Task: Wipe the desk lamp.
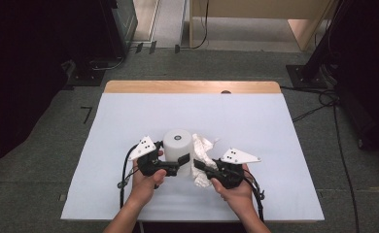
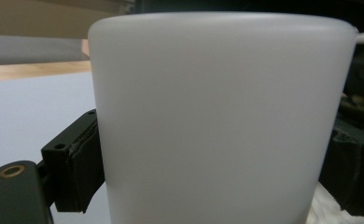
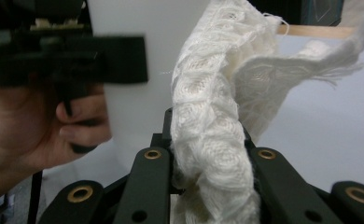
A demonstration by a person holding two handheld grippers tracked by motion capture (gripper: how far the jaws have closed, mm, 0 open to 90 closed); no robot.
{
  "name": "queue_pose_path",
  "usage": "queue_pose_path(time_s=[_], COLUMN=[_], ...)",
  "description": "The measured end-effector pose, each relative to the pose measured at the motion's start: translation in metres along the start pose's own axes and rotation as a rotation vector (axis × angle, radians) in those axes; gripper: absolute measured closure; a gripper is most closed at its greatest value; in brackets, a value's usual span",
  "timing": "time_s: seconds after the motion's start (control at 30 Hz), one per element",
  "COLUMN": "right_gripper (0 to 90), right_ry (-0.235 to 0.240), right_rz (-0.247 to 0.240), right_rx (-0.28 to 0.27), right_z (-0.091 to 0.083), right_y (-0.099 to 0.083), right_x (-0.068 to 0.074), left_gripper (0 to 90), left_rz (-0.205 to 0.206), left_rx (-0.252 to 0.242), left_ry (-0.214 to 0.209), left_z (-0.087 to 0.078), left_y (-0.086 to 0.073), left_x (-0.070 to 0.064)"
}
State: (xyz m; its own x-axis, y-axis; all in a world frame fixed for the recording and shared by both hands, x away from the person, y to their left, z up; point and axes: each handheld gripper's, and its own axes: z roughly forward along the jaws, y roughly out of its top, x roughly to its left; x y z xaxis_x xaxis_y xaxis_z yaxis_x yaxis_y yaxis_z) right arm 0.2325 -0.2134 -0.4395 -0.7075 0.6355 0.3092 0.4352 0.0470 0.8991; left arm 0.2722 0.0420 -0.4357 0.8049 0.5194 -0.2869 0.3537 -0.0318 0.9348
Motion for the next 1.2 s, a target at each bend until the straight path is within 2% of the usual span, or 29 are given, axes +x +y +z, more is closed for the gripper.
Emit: queue_pose_path(time_s=[0.07, 0.13, 0.23, 0.47, 0.57, 0.63, 0.73, 0.8, 0.9, 0.97, 1.1, 1.2], right_gripper=[76.3, 76.4, 76.3, 76.3, 76.3, 76.2, 76.1, 76.0, 76.0, 76.0, 76.0, 76.0], right_ry=[-0.006, -0.020, -0.036, -0.051, -0.053, -0.054, -0.060, -0.078, -0.092, -0.101, -0.118, -0.124], right_rz=[0.000, 0.000, -0.007, -0.026, -0.028, -0.032, -0.041, -0.051, -0.044, -0.041, -0.026, -0.018], right_rx=[-0.008, -0.036, -0.059, -0.077, -0.077, -0.077, -0.083, -0.079, -0.078, -0.077, -0.080, -0.082], right_z=[-0.002, -0.010, -0.016, -0.021, -0.021, -0.021, -0.022, -0.022, -0.023, -0.023, -0.025, -0.026], right_y=[0.001, 0.006, 0.010, 0.013, 0.013, 0.013, 0.013, 0.012, 0.011, 0.010, 0.009, 0.008], right_x=[-0.002, -0.006, -0.008, -0.008, -0.008, -0.008, -0.009, -0.010, -0.012, -0.015, -0.019, -0.022], left_gripper=[8.3, 8.3, 8.3, 8.3, 8.3, 8.4, 8.4, 8.4, 8.4, 8.3, 8.3, 8.1], left_rz=[0.011, 0.055, 0.070, 0.097, 0.108, 0.133, 0.181, 0.204, 0.241, 0.243, 0.245, 0.216], left_rx=[0.016, 0.045, 0.083, 0.127, 0.127, 0.130, 0.131, 0.129, 0.147, 0.161, 0.143, 0.154], left_ry=[-0.014, -0.039, -0.053, -0.054, -0.051, -0.034, 0.047, 0.082, 0.110, 0.112, 0.112, 0.120], left_z=[0.001, 0.006, 0.010, 0.015, 0.016, 0.017, 0.021, 0.024, 0.029, 0.030, 0.029, 0.025], left_y=[-0.001, -0.004, -0.007, -0.011, -0.012, -0.013, -0.018, -0.022, -0.027, -0.028, -0.031, -0.033], left_x=[-0.001, -0.005, -0.006, -0.007, -0.006, -0.005, 0.001, 0.007, 0.012, 0.014, 0.015, 0.015])
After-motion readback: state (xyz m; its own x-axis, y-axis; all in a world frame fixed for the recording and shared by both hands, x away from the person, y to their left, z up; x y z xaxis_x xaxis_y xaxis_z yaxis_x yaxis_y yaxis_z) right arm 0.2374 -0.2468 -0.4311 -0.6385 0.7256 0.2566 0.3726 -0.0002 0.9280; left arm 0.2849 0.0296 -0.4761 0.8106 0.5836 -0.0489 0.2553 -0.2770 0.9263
